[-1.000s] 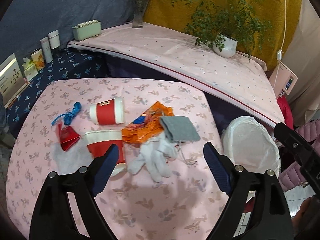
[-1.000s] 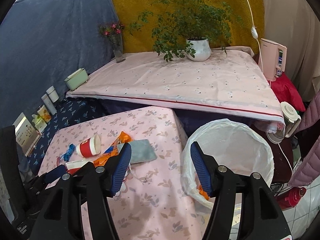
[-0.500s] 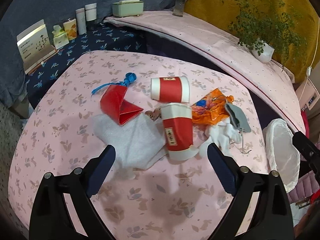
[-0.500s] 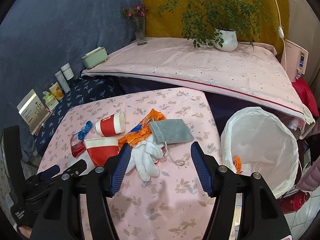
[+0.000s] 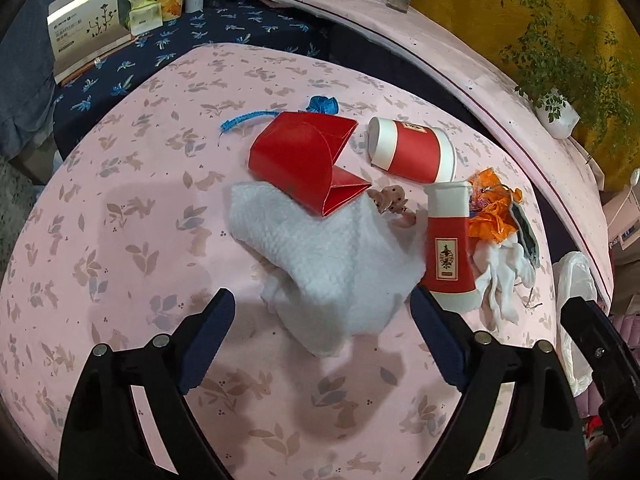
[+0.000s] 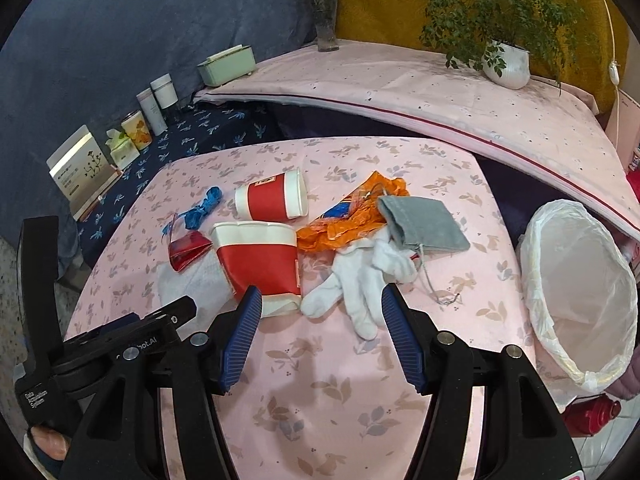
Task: Collect trash
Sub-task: 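Move both tools back over the table toward the tissue and cup, then grasp the white tissue with the left tool while the right tool grasps the red-white cup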
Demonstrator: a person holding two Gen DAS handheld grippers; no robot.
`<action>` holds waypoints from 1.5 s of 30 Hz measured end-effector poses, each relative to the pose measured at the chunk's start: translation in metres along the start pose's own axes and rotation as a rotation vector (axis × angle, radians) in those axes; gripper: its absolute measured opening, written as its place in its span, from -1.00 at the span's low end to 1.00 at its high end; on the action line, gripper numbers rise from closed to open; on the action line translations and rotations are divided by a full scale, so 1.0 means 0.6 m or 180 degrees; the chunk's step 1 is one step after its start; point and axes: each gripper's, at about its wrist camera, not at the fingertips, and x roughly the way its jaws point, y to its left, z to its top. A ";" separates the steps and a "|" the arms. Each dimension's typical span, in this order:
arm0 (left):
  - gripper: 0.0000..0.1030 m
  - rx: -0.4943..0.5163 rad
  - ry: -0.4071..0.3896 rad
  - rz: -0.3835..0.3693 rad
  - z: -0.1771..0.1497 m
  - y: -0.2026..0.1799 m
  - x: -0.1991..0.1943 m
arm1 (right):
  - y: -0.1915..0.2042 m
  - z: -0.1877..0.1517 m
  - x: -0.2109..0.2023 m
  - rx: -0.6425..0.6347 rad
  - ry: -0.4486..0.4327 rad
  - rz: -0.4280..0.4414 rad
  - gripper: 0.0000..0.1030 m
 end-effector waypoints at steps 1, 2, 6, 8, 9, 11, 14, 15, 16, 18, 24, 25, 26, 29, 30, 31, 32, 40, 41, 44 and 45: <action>0.53 -0.0023 0.0042 -0.0030 0.001 0.005 0.008 | 0.005 0.000 0.005 -0.0008 0.0022 0.0013 0.18; 0.45 -0.0042 0.0079 -0.0065 0.001 0.009 0.013 | 0.009 0.001 0.011 -0.0015 0.0037 0.0025 0.18; 0.16 -0.0081 0.0222 -0.0246 0.001 0.018 0.032 | 0.031 0.007 0.033 -0.0059 0.0073 0.0054 0.18; -0.10 -0.0076 0.0274 -0.0329 0.002 0.021 0.037 | 0.041 0.010 0.045 -0.0068 0.0090 0.0077 0.18; -0.21 -0.0068 0.0296 -0.0370 0.002 0.020 0.038 | 0.045 0.011 0.051 -0.0065 0.0105 0.0095 0.18; -0.61 -0.0041 0.0350 -0.0452 0.002 0.021 0.038 | 0.055 0.013 0.063 -0.0075 0.0135 0.0126 0.18; -0.77 0.0020 0.0300 -0.0449 0.001 0.022 0.028 | 0.071 0.015 0.077 -0.0129 0.0170 0.0138 0.18; -0.78 0.0034 0.0295 -0.0456 0.001 0.023 0.025 | 0.076 0.016 0.082 -0.0142 0.0185 0.0148 0.18; -0.78 0.0032 0.0305 -0.0477 0.000 0.025 0.023 | 0.081 0.016 0.088 -0.0156 0.0203 0.0162 0.18; -0.79 0.0024 0.0330 -0.0514 0.000 0.030 0.020 | 0.092 0.016 0.098 -0.0198 0.0239 0.0170 0.18; -0.80 0.0190 0.0332 -0.0452 -0.011 0.042 0.003 | 0.111 -0.001 0.118 -0.0300 0.0355 0.0232 0.18; -0.80 0.0198 0.0327 -0.0432 -0.012 0.047 0.001 | 0.111 -0.006 0.119 -0.0301 0.0372 0.0241 0.18; -0.80 0.0184 0.0331 -0.0437 -0.014 0.053 0.000 | 0.113 -0.011 0.119 -0.0306 0.0378 0.0245 0.18; -0.80 0.0134 0.0348 -0.0478 -0.015 0.066 -0.002 | 0.118 -0.027 0.120 -0.0379 0.0384 0.0209 0.28; -0.80 0.0119 0.0347 -0.0488 -0.016 0.069 -0.003 | 0.121 -0.033 0.118 -0.0430 0.0382 0.0187 0.28; -0.80 0.0103 0.0338 -0.0502 -0.016 0.072 -0.006 | 0.123 -0.039 0.115 -0.0481 0.0370 0.0171 0.30; -0.82 0.0093 0.0321 -0.0528 -0.016 0.074 -0.010 | 0.124 -0.045 0.112 -0.0534 0.0341 0.0159 0.32; -0.82 0.0203 0.0240 -0.0605 -0.013 0.048 -0.034 | 0.120 -0.050 0.116 -0.0673 0.0254 -0.0067 0.27; -0.82 0.0227 0.0235 -0.0611 -0.013 0.042 -0.037 | 0.118 -0.049 0.118 -0.0676 0.0247 -0.0110 0.19; -0.84 0.0287 0.0221 -0.0613 -0.015 0.025 -0.041 | 0.105 -0.043 0.121 -0.0621 0.0272 -0.0139 -0.29; -0.84 0.0308 0.0216 -0.0610 -0.015 0.020 -0.042 | 0.100 -0.040 0.119 -0.0580 0.0274 -0.0112 -0.43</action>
